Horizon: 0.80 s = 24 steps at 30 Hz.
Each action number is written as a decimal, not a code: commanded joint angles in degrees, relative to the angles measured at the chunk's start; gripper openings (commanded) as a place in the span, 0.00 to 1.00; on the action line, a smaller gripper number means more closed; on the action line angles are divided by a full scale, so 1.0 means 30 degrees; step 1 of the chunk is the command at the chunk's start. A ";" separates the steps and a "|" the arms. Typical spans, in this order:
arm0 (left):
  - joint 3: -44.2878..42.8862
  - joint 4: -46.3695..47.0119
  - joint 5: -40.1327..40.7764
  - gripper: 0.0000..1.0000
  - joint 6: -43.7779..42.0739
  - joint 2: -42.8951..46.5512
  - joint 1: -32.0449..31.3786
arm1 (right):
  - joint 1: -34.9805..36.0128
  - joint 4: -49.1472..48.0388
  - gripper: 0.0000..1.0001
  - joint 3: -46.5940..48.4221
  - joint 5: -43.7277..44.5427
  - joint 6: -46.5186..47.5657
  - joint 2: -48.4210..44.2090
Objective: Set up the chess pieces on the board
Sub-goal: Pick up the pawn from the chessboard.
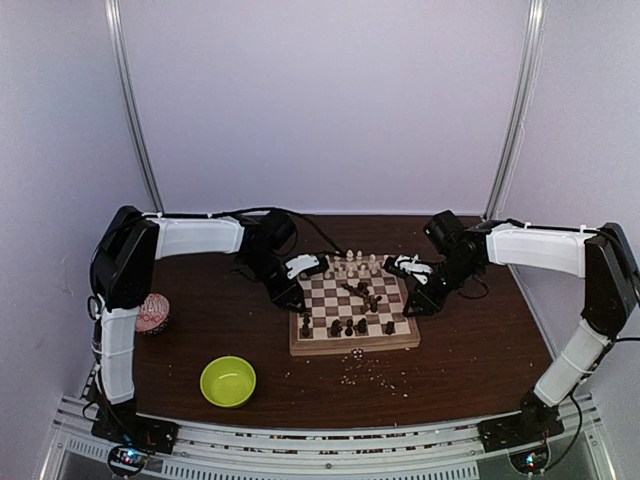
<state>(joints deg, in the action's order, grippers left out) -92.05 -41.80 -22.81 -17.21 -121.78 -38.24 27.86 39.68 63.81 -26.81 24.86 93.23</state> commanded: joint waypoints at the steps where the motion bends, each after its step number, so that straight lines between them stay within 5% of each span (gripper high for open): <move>1: 0.0049 0.0541 0.0442 0.36 -0.0028 -0.0220 -0.0096 | -0.0116 0.0220 0.34 0.0343 -0.0061 -0.0084 0.0212; 24: 0.1778 0.0739 0.2584 0.32 -0.1433 0.0371 -0.0965 | -0.0116 0.0308 0.34 0.0400 -0.0174 -0.0113 0.0073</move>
<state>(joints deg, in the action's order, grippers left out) -89.34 -36.29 -18.17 -20.75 -120.79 -41.01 27.86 40.12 63.81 -26.83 24.86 93.27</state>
